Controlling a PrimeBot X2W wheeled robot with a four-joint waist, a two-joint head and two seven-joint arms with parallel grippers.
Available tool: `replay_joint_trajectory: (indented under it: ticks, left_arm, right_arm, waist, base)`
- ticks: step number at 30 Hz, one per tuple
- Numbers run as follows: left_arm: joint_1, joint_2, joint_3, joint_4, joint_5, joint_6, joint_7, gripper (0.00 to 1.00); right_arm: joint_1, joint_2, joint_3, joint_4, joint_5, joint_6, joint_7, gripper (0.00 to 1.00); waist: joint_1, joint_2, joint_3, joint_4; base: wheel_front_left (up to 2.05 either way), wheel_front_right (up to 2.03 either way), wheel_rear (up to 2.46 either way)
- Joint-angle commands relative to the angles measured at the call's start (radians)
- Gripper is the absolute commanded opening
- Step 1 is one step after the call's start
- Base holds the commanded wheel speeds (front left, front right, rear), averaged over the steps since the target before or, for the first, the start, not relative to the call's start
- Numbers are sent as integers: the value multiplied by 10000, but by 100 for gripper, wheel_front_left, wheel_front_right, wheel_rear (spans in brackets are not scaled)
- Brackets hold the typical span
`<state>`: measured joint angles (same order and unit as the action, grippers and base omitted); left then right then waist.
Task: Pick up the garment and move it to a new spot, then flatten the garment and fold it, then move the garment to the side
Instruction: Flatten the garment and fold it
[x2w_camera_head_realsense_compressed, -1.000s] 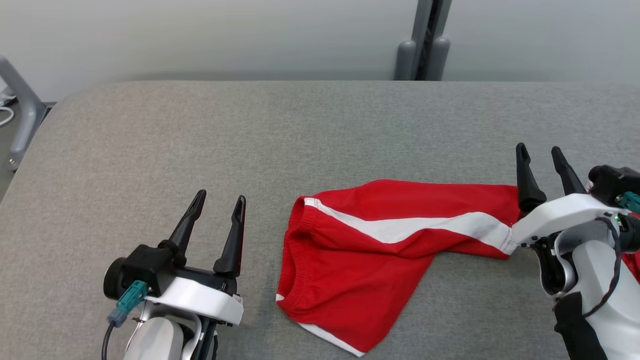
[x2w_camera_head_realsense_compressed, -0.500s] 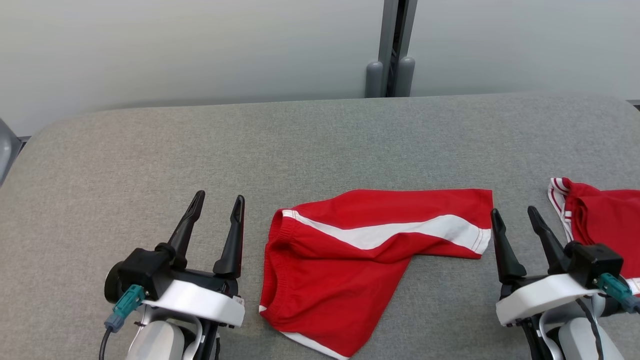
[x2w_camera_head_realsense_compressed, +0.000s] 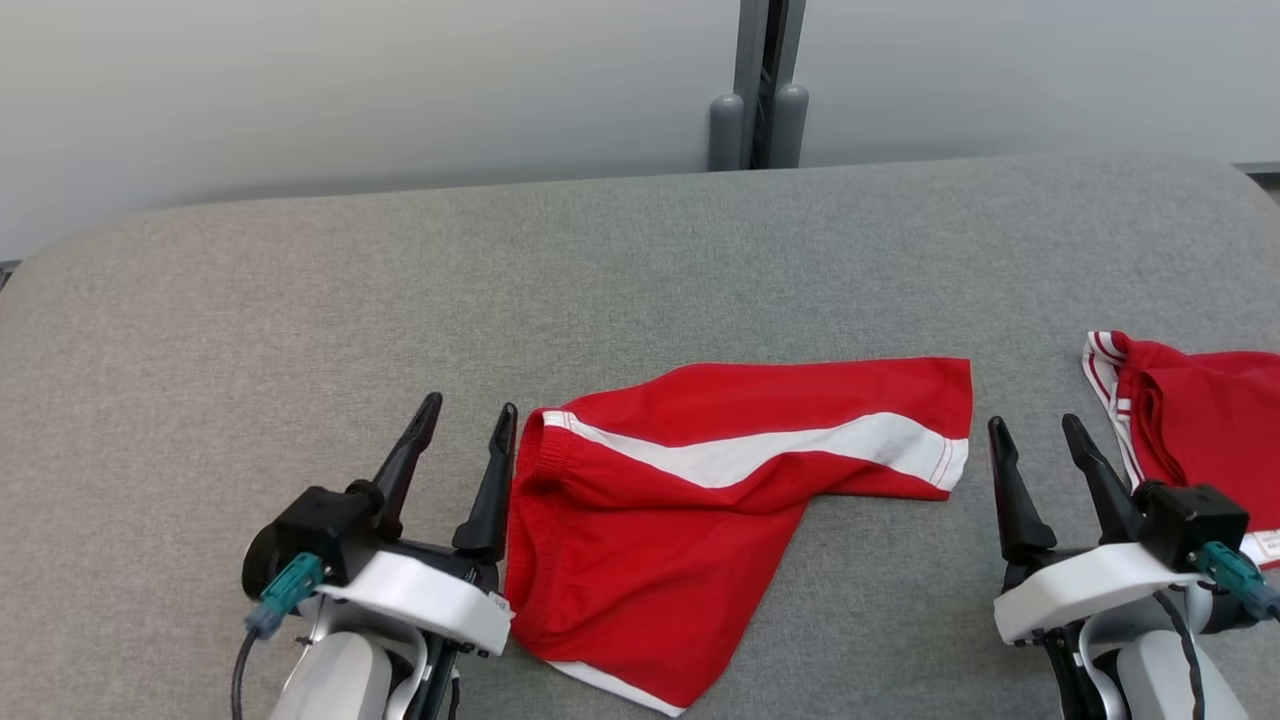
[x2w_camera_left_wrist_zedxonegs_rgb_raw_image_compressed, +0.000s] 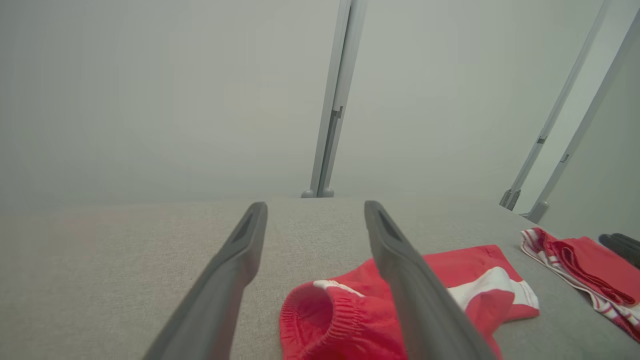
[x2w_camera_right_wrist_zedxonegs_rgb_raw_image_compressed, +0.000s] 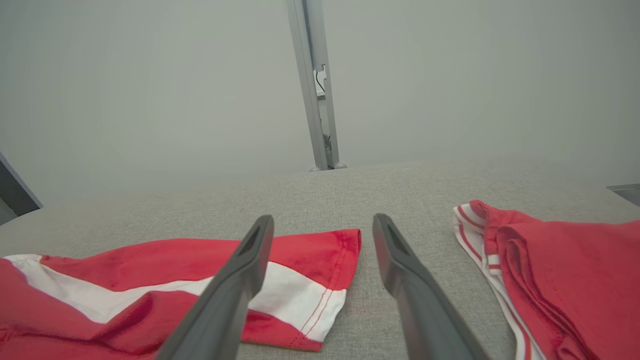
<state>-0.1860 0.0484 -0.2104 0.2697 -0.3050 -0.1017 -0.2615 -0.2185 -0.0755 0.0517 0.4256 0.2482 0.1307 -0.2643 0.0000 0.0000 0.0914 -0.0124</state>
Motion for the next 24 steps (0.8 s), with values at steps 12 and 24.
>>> replay_joint_trajectory:
  ticks: [12,24]
  left_arm:
    - [-2411,44,-1595,3950,-1240,-238,389,100]
    - [-3581,48,-2741,5670,-2380,-292,1314,100]
  right_arm:
    - [-316,125,-43,161,-82,0,-9,100]
    - [-343,209,-22,194,-151,0,-9,100]
  waist:
    - [0,0,424,-302]
    - [0,0,464,-487]
  base:
    - [0,0,0]
    - [0,0,0]
